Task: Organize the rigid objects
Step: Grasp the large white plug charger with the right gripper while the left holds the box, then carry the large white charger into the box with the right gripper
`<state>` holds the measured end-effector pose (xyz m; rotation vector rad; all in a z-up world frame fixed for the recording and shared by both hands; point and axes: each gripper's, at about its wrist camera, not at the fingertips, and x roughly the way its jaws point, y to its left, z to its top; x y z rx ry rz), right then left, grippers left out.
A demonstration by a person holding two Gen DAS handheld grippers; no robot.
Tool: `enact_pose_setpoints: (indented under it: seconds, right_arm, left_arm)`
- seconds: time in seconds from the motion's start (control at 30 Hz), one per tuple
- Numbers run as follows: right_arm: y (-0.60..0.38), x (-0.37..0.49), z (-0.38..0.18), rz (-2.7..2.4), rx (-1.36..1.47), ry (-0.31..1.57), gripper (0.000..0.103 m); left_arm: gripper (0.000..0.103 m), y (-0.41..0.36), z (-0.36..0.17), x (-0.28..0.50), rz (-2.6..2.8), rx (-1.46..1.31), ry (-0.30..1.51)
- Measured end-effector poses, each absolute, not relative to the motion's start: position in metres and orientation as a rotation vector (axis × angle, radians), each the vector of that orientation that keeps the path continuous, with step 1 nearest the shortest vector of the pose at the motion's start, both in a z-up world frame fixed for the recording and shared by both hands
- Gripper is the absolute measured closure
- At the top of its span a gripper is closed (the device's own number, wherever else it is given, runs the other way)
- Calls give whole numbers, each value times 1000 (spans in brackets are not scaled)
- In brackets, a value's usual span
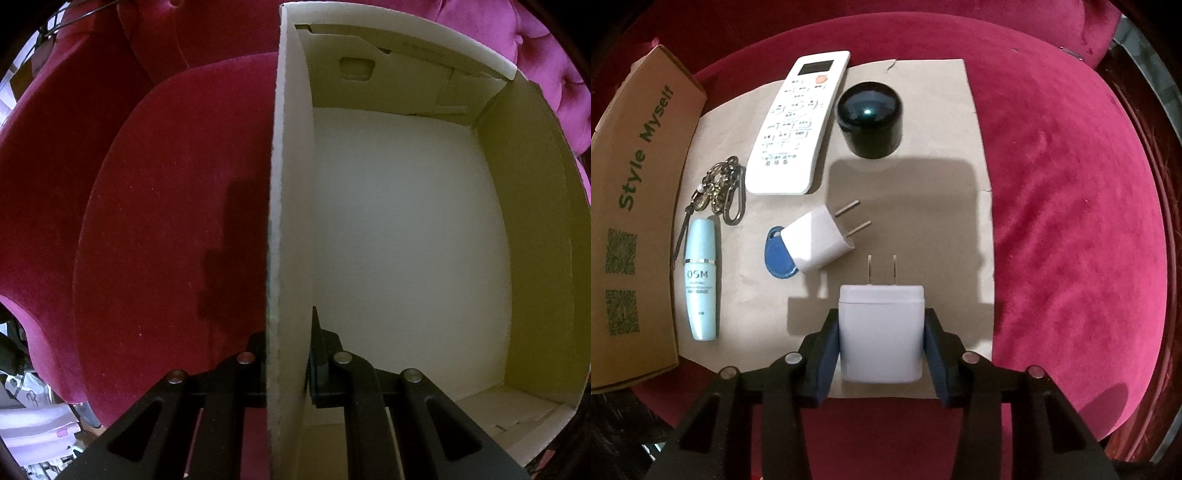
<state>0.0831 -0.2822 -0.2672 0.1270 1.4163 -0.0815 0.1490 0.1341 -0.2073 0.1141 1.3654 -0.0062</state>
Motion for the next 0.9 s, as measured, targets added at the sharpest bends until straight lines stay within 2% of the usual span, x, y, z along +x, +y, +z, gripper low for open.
enact_pose_setpoints:
  seconds: [0.9]
  right_arm:
    - [-233,90,-186,-53,66,1343,58]
  left_arm:
    - [93,137,-216,149,-17,114,1370]
